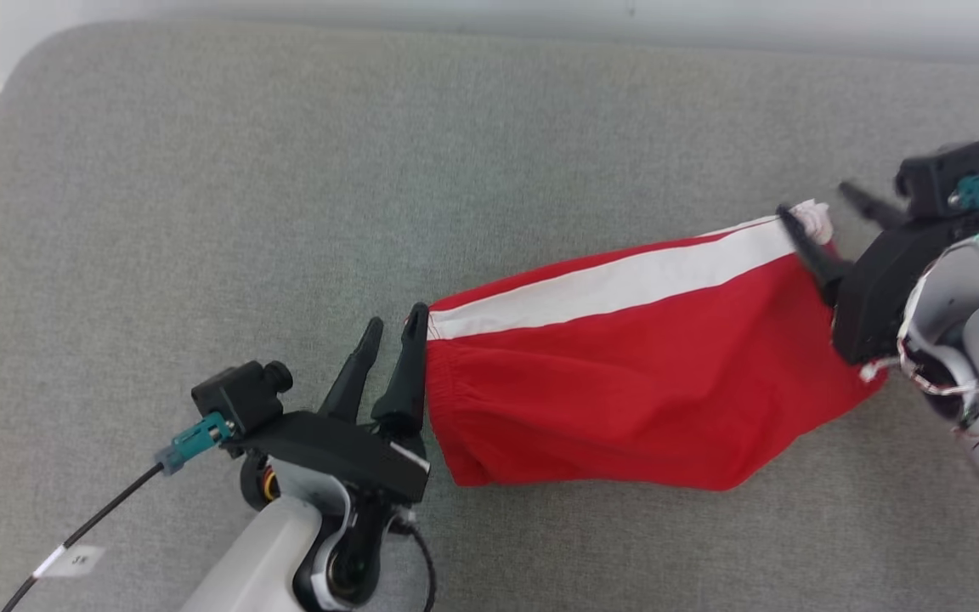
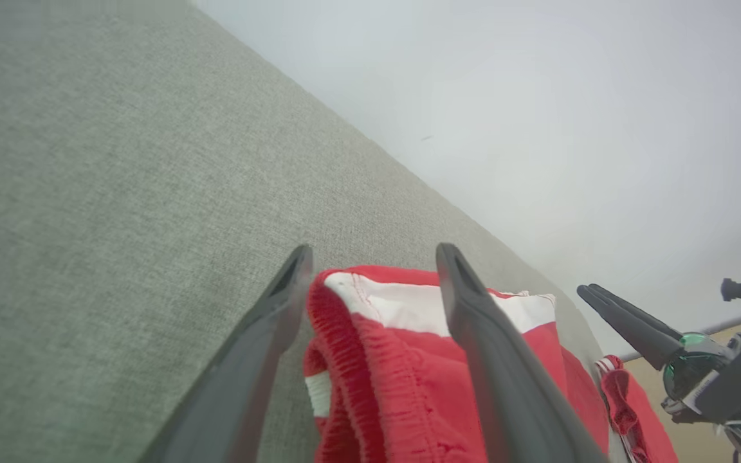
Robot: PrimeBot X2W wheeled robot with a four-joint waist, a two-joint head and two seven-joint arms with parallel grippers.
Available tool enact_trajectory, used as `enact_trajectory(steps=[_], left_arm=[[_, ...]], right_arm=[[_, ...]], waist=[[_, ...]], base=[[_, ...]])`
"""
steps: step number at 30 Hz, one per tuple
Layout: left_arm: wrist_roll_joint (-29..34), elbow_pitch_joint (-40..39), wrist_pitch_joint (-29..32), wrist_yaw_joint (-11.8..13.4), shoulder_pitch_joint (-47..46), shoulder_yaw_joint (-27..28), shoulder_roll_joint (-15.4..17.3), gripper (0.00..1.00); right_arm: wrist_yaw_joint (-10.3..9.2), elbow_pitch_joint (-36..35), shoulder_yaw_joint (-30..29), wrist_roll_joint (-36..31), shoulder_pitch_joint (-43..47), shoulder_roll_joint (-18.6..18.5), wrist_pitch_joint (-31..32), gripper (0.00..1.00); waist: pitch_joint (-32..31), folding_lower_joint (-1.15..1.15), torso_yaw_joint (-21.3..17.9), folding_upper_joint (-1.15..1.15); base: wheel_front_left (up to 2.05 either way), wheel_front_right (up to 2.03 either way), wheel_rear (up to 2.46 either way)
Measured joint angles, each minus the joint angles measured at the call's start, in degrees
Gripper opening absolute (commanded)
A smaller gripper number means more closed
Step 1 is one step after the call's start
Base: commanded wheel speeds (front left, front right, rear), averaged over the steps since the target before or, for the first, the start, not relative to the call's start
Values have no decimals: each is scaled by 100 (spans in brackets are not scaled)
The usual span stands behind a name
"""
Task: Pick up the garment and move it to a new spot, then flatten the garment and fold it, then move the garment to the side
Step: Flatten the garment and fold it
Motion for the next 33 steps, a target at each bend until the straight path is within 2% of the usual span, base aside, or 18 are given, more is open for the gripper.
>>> enact_trajectory(steps=[4,6,9,14,24,33], left_arm=[[544,-55,-100,-96,163,15,233,100],[839,-134,-129,-71,298,141,290,100],[1596,-398,-138,66,550,498,344,100],[2673,-801,-145,165,1215,987,237,100],[4116,-1452,-145,30,2296,1783,-64,100],[4629,-1472,-145,-225,2732,2291,-321,100]], right_arm=[[1,16,64,238,119,-15,100,100],[1,12,73,332,201,-44,191,100],[1,-2,-44,566,331,-53,220,100],[1,68,-220,765,583,-48,339,100],[0,408,-705,855,817,58,538,100],[0,744,-1221,700,869,318,634,100]], waist=[[-221,0,-53,0],[-340,-1,-83,0],[-500,-1,-128,0],[-689,-1,-186,-1],[-660,-1,-60,-1],[-481,-1,128,-1]], base=[[0,0,0],[0,0,0],[0,0,0],[0,0,0],[0,0,0],[0,0,0]])
